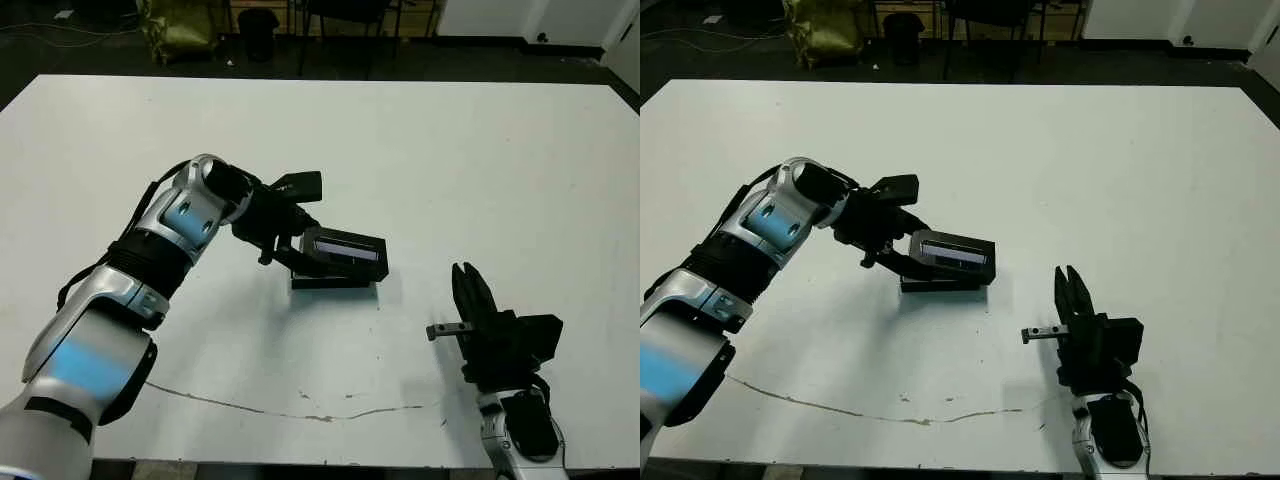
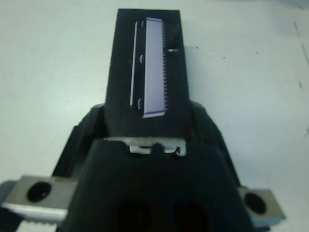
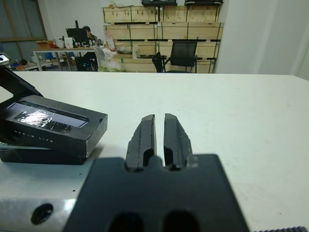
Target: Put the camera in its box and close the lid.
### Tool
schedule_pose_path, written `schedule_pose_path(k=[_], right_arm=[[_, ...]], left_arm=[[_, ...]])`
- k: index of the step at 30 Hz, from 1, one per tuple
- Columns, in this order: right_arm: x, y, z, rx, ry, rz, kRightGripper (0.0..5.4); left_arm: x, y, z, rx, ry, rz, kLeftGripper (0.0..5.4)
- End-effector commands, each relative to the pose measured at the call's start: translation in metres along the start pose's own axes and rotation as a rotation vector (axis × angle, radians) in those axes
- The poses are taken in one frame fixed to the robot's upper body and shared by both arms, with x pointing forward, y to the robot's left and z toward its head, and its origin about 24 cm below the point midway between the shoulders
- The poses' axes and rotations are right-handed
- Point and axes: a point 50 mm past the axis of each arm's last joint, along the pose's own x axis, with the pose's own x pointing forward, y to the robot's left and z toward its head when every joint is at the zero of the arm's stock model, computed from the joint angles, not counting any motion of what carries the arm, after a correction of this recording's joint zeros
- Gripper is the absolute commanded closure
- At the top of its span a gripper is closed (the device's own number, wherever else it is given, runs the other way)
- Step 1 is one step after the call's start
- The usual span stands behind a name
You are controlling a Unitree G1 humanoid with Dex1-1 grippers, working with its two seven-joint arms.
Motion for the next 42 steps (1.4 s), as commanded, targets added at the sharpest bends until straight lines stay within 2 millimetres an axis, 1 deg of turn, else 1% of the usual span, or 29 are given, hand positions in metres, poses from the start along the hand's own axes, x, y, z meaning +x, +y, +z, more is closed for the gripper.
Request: schedule_pose_path(k=[1,6,14,20,31,42], right_arm=[[-0.003,-0.001,-0.004,-0.001,0.031,-0.009,5.40],[-0.002,-0.002,-0.005,0.010,0.020,-0.002,5.40],[-0.003,-0.003,-0.006,0.004,0.020,-0.001,5.40],[-0.003,-0.002,-0.004,-0.004,0.031,-0.013,5.40],[-0.006,-0.002,-0.005,-0.029,0.056,-0.053,5.40],[-0.006,-0.004,-0.006,-0.035,0.050,-0.053,5.40]], left_arm=[[0.004,-0.003,-0.005,-0.009,0.027,-0.013,2.97],[0.004,-0.003,-0.007,-0.018,0.039,-0.014,2.97],[0.004,-0.003,-0.010,0.043,0.086,0.035,2.97],[0.002,-0.002,-0.012,0.038,0.120,0.053,2.97],[-0.004,-0.003,-0.025,-0.045,0.186,0.044,2.97],[0.002,-0.009,-0.034,-0.108,0.231,0.004,2.97]])
